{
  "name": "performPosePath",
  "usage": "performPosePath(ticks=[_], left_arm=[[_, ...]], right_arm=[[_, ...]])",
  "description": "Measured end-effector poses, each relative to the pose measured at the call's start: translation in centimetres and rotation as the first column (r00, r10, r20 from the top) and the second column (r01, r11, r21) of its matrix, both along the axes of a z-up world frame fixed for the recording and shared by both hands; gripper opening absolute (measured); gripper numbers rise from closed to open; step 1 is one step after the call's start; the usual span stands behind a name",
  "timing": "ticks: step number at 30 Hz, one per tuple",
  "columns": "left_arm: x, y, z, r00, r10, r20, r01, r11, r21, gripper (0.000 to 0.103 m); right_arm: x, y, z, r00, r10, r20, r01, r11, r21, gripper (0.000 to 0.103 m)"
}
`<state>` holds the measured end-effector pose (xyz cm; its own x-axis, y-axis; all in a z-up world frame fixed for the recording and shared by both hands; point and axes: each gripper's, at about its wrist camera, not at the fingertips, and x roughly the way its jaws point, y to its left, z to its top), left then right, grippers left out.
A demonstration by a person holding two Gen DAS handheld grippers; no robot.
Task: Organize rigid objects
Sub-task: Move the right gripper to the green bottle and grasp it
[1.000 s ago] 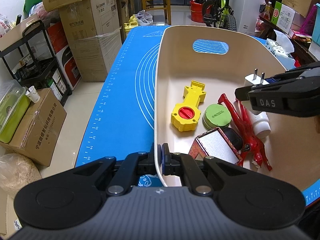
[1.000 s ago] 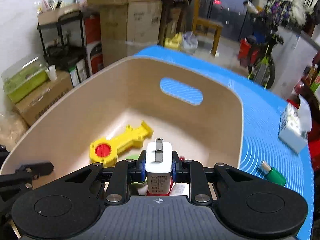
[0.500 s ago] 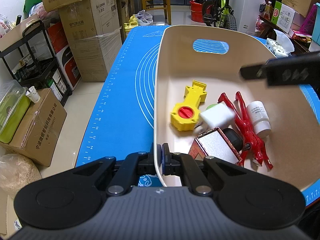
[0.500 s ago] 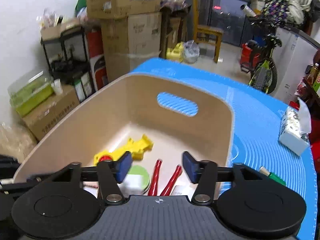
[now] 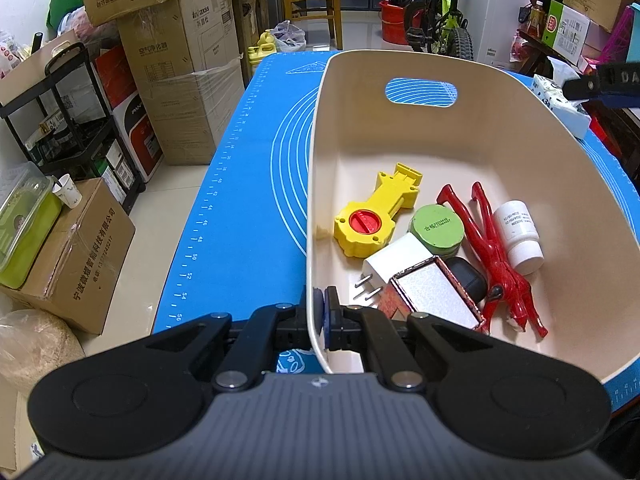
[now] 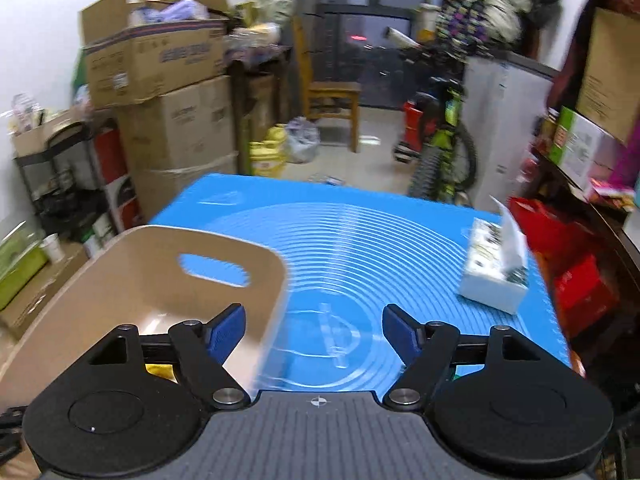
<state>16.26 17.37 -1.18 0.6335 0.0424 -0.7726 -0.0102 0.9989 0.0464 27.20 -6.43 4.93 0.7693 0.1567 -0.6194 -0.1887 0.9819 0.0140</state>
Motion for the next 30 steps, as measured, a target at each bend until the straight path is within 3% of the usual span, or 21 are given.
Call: performPosePath(ticks=[9,15,23,30], left_arm=[[0.0,0.0,0.0,1.000,0.001,0.000,-0.001,1.000,0.000,0.006],[0.1,0.1,0.2,1.000,-0.002,0.002,0.002,1.000,0.006,0.007],[0.1,0.0,0.3,1.000,-0.006,0.005,0.006,1.000,0.016,0.007],[0.1,-0.1,0.3,1.000,-0.006,0.005,0.006,1.000,0.017,0.007]], right_arm=[[3.8,-5.7,-5.2,0.983,-0.169,-0.078,0.166,0.985,-0.046,0.081],[5.1,-8.1,-9.0,0.976,-0.201,-0.082,0.195,0.978,-0.075,0.083],[5.8,-8.9,-12.4,0.964,-0.251,-0.092,0.244,0.967,-0.076,0.083],[6.9,-8.4,-13.6,0.955,-0.279,-0.100,0.275,0.960,-0.053,0.087]])
